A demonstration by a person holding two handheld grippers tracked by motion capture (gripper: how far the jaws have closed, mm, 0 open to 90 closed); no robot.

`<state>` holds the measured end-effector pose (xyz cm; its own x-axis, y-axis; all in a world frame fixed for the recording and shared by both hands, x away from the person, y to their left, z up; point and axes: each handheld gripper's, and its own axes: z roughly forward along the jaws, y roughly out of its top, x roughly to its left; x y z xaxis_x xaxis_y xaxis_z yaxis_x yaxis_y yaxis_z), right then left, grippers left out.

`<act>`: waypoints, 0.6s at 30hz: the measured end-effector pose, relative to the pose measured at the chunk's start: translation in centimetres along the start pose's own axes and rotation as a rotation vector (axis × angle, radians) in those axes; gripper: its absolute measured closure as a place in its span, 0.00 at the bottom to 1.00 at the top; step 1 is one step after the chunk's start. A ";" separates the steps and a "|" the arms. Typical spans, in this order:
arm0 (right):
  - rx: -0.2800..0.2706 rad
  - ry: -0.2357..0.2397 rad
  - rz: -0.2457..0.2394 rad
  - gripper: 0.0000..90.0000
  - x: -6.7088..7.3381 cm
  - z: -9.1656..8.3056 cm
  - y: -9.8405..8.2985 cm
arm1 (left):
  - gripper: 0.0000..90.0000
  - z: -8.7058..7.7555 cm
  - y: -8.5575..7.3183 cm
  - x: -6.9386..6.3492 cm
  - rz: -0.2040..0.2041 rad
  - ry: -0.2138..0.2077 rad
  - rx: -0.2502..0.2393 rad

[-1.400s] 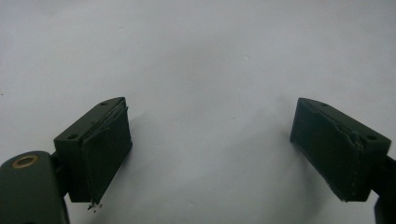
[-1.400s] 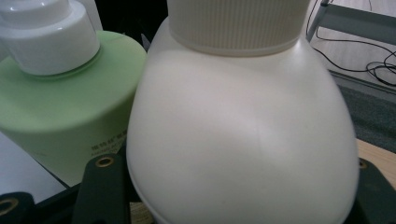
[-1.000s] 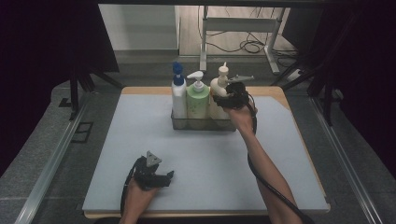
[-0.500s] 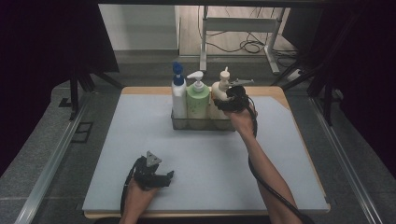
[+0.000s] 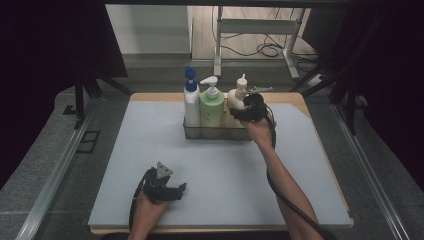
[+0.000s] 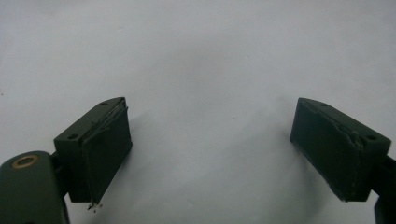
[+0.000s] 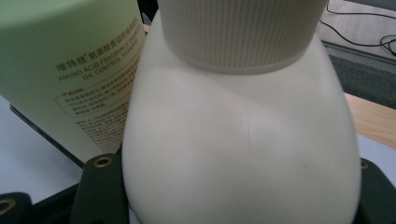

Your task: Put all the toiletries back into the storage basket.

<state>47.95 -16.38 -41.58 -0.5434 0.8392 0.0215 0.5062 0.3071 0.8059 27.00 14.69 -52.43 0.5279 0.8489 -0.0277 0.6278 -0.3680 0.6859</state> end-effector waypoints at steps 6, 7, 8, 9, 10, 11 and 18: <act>0.013 0.013 -0.002 0.38 -0.2 0.1 0.1 | 0.13 0.0 0.0 0.0 0.001 0.000 0.000; 0.016 0.019 -0.003 0.34 -0.3 0.1 0.1 | 0.13 0.0 0.0 0.0 0.000 0.000 0.000; 0.019 0.025 -0.004 0.31 -0.3 0.2 0.0 | 0.13 0.0 0.0 0.0 0.000 0.000 0.000; 0.019 0.018 -0.008 0.27 -0.3 0.3 0.0 | 0.13 0.0 0.0 0.0 0.000 0.000 0.000; 0.021 0.014 -0.014 0.24 -0.3 0.3 -0.1 | 0.13 0.0 0.0 0.0 0.001 0.000 0.000; 0.020 0.011 -0.015 0.21 -0.3 0.2 -0.2 | 0.13 0.0 0.0 0.0 0.001 0.000 0.000; 0.001 0.038 -0.023 0.16 -0.9 -0.9 -0.5 | 0.13 0.0 0.0 0.0 0.000 0.000 -0.001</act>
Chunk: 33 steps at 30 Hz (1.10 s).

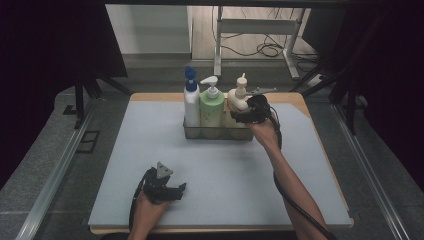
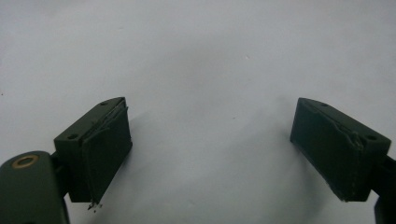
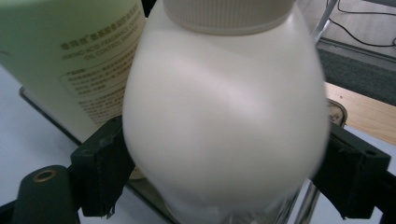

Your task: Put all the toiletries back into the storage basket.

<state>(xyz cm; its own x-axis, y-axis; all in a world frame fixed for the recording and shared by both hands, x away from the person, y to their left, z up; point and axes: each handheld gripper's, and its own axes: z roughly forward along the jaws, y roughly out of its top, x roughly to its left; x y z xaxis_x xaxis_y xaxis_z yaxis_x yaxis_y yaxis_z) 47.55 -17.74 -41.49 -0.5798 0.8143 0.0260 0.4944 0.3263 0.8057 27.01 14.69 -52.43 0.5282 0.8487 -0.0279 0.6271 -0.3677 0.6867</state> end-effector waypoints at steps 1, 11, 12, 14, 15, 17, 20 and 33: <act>0.001 0.003 -0.002 0.16 -0.1 -0.3 0.0 | 0.13 0.0 0.0 0.0 0.000 0.000 0.000; 0.005 0.040 -0.043 0.22 -0.4 -3.4 -0.6 | 0.13 0.0 0.0 0.0 -0.001 0.001 -0.001; 0.005 0.045 -0.042 0.25 -0.4 -3.8 -0.8 | 0.13 0.0 0.0 0.0 -0.001 0.001 -0.001; 0.007 0.056 -0.047 0.30 -0.6 -4.3 -0.9 | 0.13 0.0 0.0 0.0 -0.001 0.001 0.000; 0.010 0.060 -0.046 0.32 -0.7 -4.6 -1.1 | 0.13 0.0 0.0 0.0 -0.001 0.001 0.000; 0.017 0.068 -0.037 0.36 -0.9 -4.9 -1.3 | 0.13 0.0 0.0 0.0 -0.001 0.001 0.000; 0.028 0.063 -0.032 0.44 -1.5 -5.2 -1.8 | 0.13 0.0 0.0 0.0 0.000 0.001 0.000; 0.075 0.040 -0.002 0.91 -3.6 -3.0 -3.6 | 0.13 0.0 0.0 0.0 -0.001 0.001 0.000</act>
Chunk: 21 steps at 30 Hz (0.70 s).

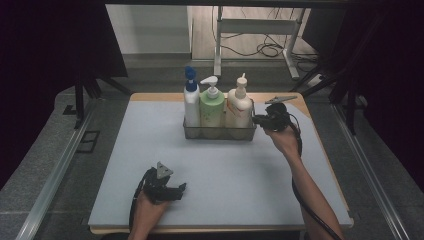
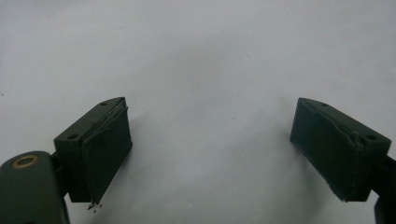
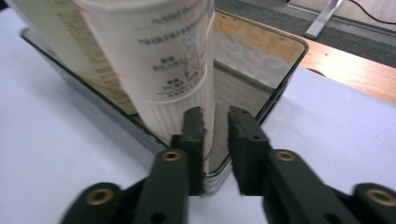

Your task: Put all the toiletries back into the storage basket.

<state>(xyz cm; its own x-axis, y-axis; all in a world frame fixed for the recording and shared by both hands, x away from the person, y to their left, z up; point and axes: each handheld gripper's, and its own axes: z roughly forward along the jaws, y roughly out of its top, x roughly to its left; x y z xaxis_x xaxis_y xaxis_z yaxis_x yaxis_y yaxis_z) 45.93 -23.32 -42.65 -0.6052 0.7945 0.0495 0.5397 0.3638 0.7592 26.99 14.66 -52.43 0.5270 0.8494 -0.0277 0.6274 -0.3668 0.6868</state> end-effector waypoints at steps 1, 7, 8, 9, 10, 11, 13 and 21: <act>0.000 0.000 0.000 0.91 0.0 0.0 0.0 | 0.13 0.0 0.0 0.0 0.000 0.000 0.000; 0.027 -0.007 0.011 0.99 -0.3 1.9 0.0 | 0.13 0.0 0.0 0.0 0.000 0.000 0.000; 0.030 -0.003 0.012 0.99 -0.3 2.1 0.0 | 0.13 0.0 0.0 0.0 0.003 0.001 0.003; 0.031 -0.002 0.020 0.99 -0.3 2.4 0.1 | 0.13 0.0 0.0 0.0 0.003 0.001 0.002; 0.030 0.002 0.018 0.99 -0.2 2.6 0.2 | 0.13 0.0 0.0 0.0 0.003 0.001 0.003; 0.032 0.003 0.024 0.99 -0.2 2.8 0.3 | 0.13 0.0 0.0 0.0 0.003 0.001 0.002; 0.045 -0.004 0.019 0.99 -0.2 3.1 0.4 | 0.13 0.0 0.0 0.0 0.002 0.000 0.002; 0.064 0.003 0.053 0.99 -0.5 4.0 0.5 | 0.13 0.0 0.0 0.0 0.001 0.000 0.001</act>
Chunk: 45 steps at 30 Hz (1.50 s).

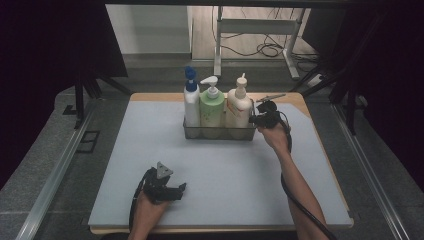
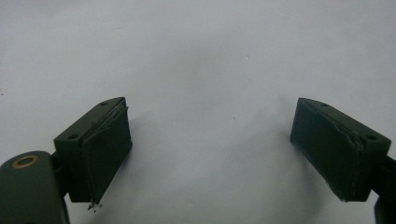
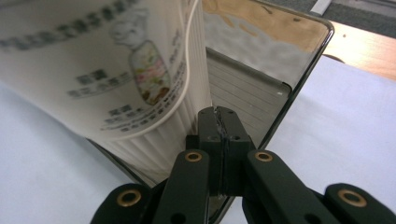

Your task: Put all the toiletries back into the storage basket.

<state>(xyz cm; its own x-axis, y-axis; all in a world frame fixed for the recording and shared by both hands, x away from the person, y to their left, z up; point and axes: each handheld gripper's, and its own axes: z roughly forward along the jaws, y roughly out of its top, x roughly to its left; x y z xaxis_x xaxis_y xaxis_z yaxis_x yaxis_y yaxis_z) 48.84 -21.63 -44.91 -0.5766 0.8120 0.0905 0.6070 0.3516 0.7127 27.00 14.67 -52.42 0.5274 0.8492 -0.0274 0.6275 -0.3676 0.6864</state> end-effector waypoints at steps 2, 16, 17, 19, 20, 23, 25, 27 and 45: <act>0.007 -0.002 -0.001 0.99 0.0 0.2 0.0 | 0.13 0.0 0.0 0.0 0.000 0.000 0.000; 0.013 -0.002 0.019 0.99 0.3 0.9 -0.1 | 0.13 0.0 0.0 0.0 0.002 0.001 0.002; 0.012 0.001 0.016 0.99 0.4 1.0 -0.1 | 0.13 0.0 0.0 0.0 0.002 0.001 0.002; 0.016 0.004 0.014 0.99 0.6 1.2 -0.1 | 0.13 0.0 0.0 0.0 0.002 0.001 0.002; 0.017 0.008 0.012 0.99 0.7 1.3 -0.1 | 0.13 0.0 0.0 0.0 0.002 0.001 0.002; 0.019 0.017 0.006 0.99 1.1 1.5 0.0 | 0.13 0.0 0.0 0.0 0.002 0.001 0.002; 0.020 0.018 0.002 0.99 1.3 1.6 0.0 | 0.13 0.0 0.0 0.0 0.002 0.001 0.002; 0.022 0.027 -0.005 0.98 1.7 1.7 0.1 | 0.13 0.0 0.0 0.0 0.002 0.001 0.002; 0.017 0.037 -0.022 0.99 2.8 1.7 0.3 | 0.13 0.0 0.0 0.0 0.002 0.001 0.002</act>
<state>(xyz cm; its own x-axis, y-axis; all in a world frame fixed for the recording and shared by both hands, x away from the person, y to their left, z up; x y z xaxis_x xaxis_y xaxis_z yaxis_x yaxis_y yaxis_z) 48.35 -18.47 -45.61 -0.6096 0.7862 0.1014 0.6033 0.3772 0.7026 27.00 14.69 -52.42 0.5282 0.8487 -0.0255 0.6277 -0.3701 0.6849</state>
